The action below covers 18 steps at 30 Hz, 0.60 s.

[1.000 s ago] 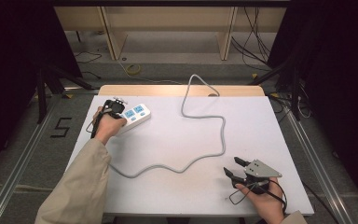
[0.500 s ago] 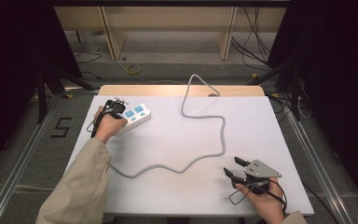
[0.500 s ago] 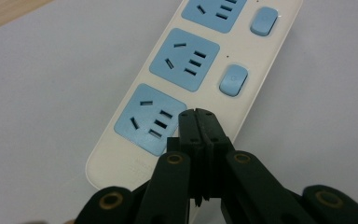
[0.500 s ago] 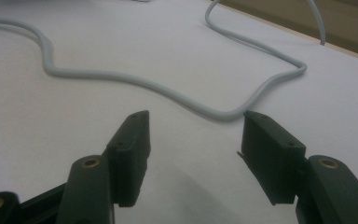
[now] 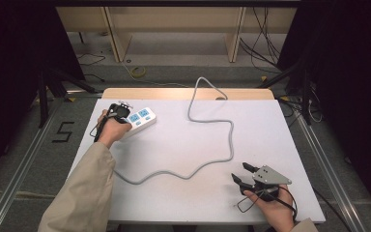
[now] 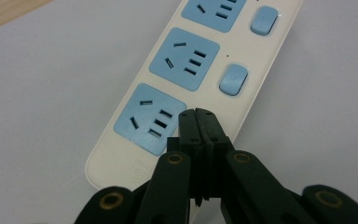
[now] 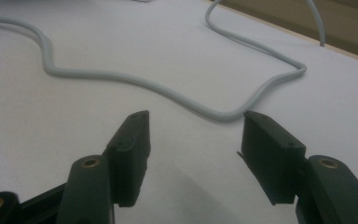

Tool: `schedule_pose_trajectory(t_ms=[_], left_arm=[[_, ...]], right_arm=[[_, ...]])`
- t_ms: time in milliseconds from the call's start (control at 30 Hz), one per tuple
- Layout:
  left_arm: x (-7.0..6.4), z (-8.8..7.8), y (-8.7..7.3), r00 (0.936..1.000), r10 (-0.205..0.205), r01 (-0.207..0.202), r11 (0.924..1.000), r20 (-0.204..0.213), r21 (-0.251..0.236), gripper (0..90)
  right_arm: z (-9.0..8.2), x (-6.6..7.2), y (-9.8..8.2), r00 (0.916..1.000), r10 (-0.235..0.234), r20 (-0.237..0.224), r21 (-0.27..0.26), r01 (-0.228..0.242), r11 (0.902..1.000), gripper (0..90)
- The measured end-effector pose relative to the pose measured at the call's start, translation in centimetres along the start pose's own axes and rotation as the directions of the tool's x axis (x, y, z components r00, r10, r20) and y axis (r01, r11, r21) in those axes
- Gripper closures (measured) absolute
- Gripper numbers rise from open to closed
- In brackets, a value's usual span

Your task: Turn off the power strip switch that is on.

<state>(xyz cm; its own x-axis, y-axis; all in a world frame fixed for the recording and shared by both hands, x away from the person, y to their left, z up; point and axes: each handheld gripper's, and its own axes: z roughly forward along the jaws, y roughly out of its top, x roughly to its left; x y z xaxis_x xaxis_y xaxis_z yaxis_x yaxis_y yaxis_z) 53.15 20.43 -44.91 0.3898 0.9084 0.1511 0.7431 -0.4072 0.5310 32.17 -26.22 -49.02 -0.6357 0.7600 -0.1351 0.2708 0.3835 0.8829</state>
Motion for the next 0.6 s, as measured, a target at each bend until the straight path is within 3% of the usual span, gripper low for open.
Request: schedule_pose_trajectory(t_ms=[133, 600], left_arm=[[0.03, 0.1, 0.0, 0.9998, -0.02, 0.02, 0.9998, 0.006, -0.001, 89.7], [0.06, 0.09, 0.02, 0.9998, -0.02, 0.02, 0.9998, 0.006, 0.001, 89.6]], right_arm=[[-0.05, 0.03, 0.0, 1.0, -0.001, 0.001, -0.001, 0.001, 1.0, 43.0], [-0.04, 0.03, 0.01, 1.0, -0.002, 0.0, -0.001, 0.002, 1.0, 43.0]])
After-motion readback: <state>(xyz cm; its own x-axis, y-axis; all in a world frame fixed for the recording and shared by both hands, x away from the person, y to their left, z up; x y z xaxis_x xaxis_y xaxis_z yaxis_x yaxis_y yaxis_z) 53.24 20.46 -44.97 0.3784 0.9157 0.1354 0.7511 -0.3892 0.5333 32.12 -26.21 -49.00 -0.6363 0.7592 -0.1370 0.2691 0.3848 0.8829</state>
